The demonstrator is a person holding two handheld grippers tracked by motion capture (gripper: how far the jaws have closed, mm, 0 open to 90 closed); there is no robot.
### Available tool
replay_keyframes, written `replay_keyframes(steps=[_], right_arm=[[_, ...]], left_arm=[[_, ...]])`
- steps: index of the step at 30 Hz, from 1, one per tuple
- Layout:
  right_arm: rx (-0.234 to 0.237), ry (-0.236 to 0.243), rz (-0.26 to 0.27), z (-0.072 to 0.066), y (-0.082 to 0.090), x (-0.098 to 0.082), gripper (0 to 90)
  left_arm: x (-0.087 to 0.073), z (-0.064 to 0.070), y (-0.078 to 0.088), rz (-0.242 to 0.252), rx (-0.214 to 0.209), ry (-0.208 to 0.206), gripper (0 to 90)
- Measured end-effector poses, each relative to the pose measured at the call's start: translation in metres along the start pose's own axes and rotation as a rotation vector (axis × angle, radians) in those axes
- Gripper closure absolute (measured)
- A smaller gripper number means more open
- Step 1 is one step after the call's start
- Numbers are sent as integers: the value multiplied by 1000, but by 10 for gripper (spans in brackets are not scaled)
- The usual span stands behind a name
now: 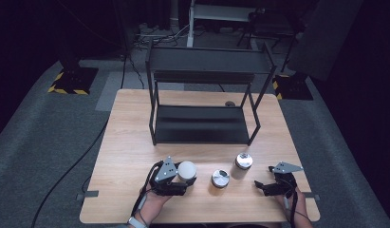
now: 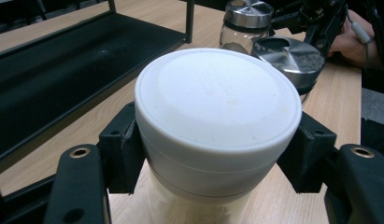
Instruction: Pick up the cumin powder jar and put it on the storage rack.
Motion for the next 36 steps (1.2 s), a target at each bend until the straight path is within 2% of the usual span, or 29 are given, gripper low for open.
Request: replay_keyframes(steps=[7, 11, 18, 29, 36], right_arm=[[-3, -3, -2, 0, 0, 1, 53], [-4, -4, -3, -1, 0, 1, 52], [-4, -4, -2, -1, 0, 1, 52], [-3, -4, -3, 0, -1, 1, 52], [-3, -3, -3, 0, -1, 1, 51]], left_arm=[[21, -9, 1, 24, 8, -5, 329], [36, -14, 1, 20, 15, -11, 328], [57, -27, 3, 33, 26, -3, 328], [81, -59, 4, 51, 41, 29, 328], [95, -77, 3, 56, 62, 32, 328]])
Point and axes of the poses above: each handheld gripper's, and its own axes: y roughly backward along the jaws, x roughly out of its top, z roughly to its right, the point moved 1 cm from there along -y, roughly forward along the jaws, and after that the axes turned 11 degrees about -y, right-handed, at the moved point
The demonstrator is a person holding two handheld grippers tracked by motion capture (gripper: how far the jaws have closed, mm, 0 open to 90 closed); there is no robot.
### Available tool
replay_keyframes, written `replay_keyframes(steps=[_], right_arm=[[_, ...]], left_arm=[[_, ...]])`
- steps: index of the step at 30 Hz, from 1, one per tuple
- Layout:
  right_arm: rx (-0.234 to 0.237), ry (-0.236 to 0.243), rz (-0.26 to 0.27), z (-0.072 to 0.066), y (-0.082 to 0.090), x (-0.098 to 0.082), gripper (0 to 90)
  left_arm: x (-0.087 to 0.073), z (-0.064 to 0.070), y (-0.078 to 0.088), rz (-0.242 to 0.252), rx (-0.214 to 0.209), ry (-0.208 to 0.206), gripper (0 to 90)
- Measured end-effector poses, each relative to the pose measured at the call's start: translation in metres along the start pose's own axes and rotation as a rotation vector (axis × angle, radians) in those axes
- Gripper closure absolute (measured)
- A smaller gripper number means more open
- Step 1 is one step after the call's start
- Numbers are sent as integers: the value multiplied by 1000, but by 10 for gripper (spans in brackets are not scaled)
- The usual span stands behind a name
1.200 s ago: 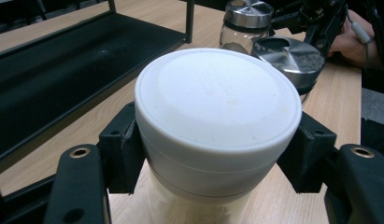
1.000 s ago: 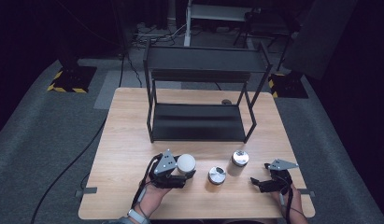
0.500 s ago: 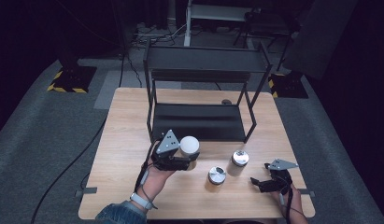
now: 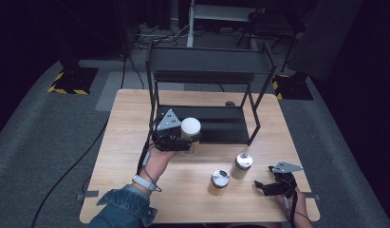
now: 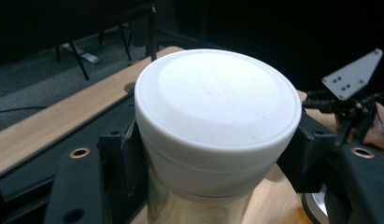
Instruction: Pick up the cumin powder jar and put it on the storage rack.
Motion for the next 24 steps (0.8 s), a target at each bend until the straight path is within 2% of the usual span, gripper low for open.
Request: replay_keyframes(steps=[4, 10, 15, 18, 24], right_arm=[[0, 0, 0, 0, 0, 0, 51], [0, 0, 0, 0, 0, 0, 51], [0, 0, 0, 0, 0, 0, 51], [0, 0, 0, 0, 0, 0, 51], [1, 1, 0, 0, 0, 0, 50]], left_arm=[[5, -8, -4, 10, 7, 10, 328], [9, -19, -15, -3, 29, 8, 328], [4, -29, -29, -2, 41, 22, 328], [1, -33, -38, -19, 57, 16, 328], [-6, -42, -54, -48, 89, 34, 328]])
Point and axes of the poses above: each handheld gripper's, and its own axes: y roughly backward along the jaws, x roughly out of its top, z roughly to its right, the point moved 1 cm from there along -y, roughly forward along the jaws, and after that the axes turned 11 degrees about -y, right-handed, at the moved point
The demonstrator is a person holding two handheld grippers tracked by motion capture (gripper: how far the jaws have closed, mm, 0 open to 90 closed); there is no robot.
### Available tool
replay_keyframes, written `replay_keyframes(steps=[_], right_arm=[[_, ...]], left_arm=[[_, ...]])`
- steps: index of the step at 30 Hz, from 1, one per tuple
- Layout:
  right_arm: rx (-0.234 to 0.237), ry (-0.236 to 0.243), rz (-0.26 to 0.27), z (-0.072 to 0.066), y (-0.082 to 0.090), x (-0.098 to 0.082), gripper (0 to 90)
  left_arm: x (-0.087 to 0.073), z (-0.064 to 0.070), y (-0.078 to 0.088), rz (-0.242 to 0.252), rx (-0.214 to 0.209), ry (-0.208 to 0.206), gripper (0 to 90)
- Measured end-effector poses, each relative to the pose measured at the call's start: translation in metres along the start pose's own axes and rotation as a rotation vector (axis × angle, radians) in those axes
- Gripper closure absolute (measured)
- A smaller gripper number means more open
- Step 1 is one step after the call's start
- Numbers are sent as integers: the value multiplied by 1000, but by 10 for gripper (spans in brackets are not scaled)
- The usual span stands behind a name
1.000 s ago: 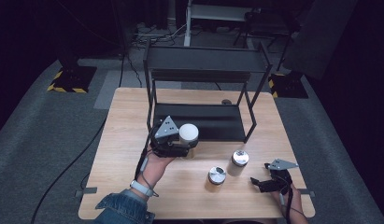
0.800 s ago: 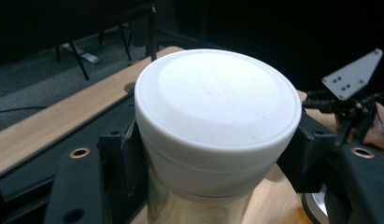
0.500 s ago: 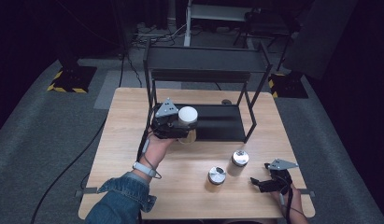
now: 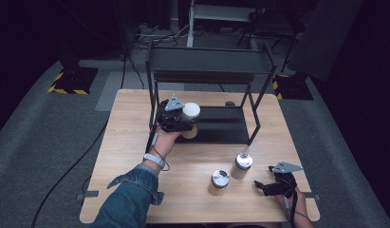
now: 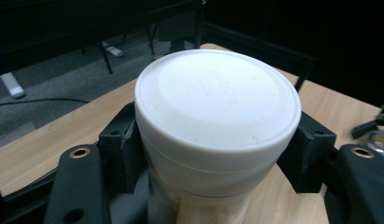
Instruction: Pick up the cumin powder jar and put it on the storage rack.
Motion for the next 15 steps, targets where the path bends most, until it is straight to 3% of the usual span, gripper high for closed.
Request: replay_keyframes(steps=[7, 15], right_arm=[[0, 0, 0, 0, 0, 0, 50], [0, 1, 0, 0, 0, 0, 50]], left_arm=[[-4, -5, -17, -58, 39, 10, 328], [-10, -12, -30, -84, 64, 50, 328]])
Point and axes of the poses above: each handheld gripper's, and its own axes: y roughly backward along the jaws, x roughly out of its top, z roughly to its right, the point moved 1 cm from there along -y, roughly forward along the jaws, and after that the axes turned 11 degrees about -y, right-handed, at the moved point
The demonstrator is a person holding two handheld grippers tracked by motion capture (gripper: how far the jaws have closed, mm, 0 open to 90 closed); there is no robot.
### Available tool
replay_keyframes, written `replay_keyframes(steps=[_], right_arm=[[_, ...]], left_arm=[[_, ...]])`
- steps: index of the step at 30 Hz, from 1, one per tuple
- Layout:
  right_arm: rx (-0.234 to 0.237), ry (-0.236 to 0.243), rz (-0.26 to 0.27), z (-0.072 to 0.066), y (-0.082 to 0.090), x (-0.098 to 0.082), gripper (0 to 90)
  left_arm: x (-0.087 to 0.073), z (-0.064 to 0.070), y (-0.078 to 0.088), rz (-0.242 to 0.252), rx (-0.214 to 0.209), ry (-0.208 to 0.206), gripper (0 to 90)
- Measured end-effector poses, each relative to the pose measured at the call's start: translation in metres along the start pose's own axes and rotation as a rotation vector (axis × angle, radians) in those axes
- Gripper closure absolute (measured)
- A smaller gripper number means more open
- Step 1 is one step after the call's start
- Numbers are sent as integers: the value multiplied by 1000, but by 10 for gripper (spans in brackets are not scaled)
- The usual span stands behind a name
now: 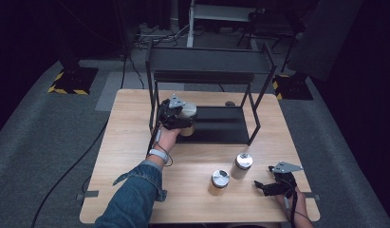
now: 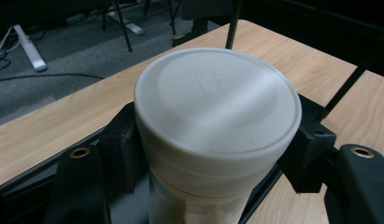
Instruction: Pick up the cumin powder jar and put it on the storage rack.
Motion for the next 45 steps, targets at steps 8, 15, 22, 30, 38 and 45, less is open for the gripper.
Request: replay_keyframes(steps=[8, 15, 22, 30, 38, 45], right_arm=[[0, 0, 0, 0, 0, 0, 50], [0, 0, 0, 0, 0, 0, 50], [0, 0, 0, 0, 0, 0, 50], [0, 0, 0, 0, 0, 0, 49], [0, 0, -1, 0, 0, 0, 48], [0, -1, -1, 0, 0, 0, 47]], left_arm=[[-2, -5, -11, -33, 13, 12, 328], [-6, -11, -17, -50, 16, 16, 328], [-8, -12, -22, -61, 22, 17, 328], [-11, -14, -26, -64, 16, 16, 327], [-9, -12, -18, -53, 36, 16, 184], [-5, -10, 8, -13, 11, -5, 131]])
Point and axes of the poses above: each handheld gripper's, and its own axes: y roughly backward along the jaws, x roughly out of its top, z roughly to its right, the point moved 1 cm from there along -y, roughly forward along the jaws, and after that the axes turned 11 degrees about -y, right-handed, at the moved point
